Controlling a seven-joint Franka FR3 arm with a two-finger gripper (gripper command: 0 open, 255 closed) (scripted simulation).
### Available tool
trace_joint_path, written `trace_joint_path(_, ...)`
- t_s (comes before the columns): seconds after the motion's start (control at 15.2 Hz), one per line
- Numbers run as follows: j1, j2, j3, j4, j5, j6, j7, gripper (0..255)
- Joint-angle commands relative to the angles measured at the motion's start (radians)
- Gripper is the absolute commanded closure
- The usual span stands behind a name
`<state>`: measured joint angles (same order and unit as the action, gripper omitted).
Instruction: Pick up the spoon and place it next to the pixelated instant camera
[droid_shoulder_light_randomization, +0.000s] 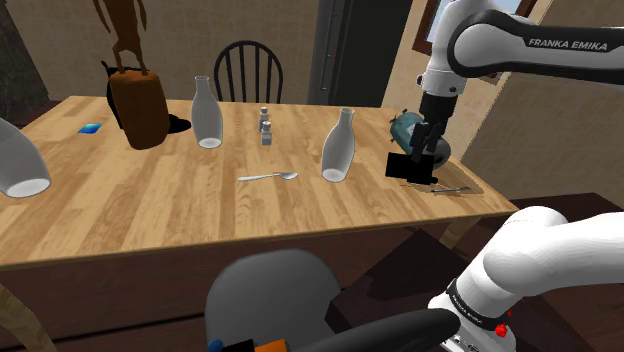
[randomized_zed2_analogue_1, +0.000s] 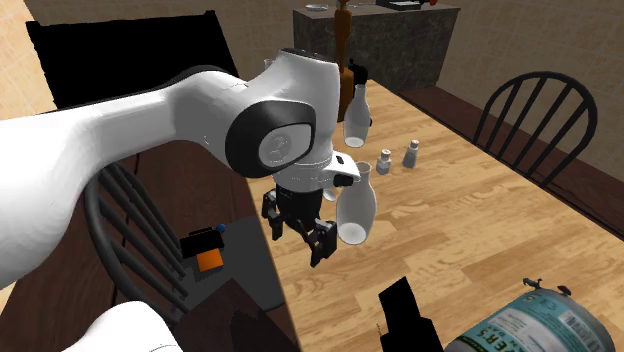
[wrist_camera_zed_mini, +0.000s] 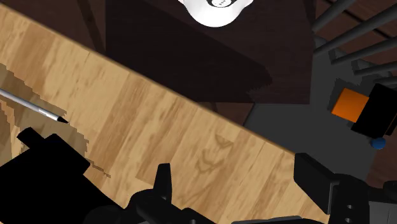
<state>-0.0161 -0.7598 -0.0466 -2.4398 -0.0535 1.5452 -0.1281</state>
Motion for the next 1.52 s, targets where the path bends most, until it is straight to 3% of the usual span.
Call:
trace_joint_path(0.0, 0.000, 0.000, 0.000, 0.000, 0.000, 0.000, 0.000, 0)
trace_joint_path(0.79, 0.113, 0.377, -0.043, 0.082, 0.077, 0.377, -0.217, 0)
trace_joint_path(1.45, 0.194, 0.703, -0.034, 0.276, 0.196, 0.567, -0.423, 0)
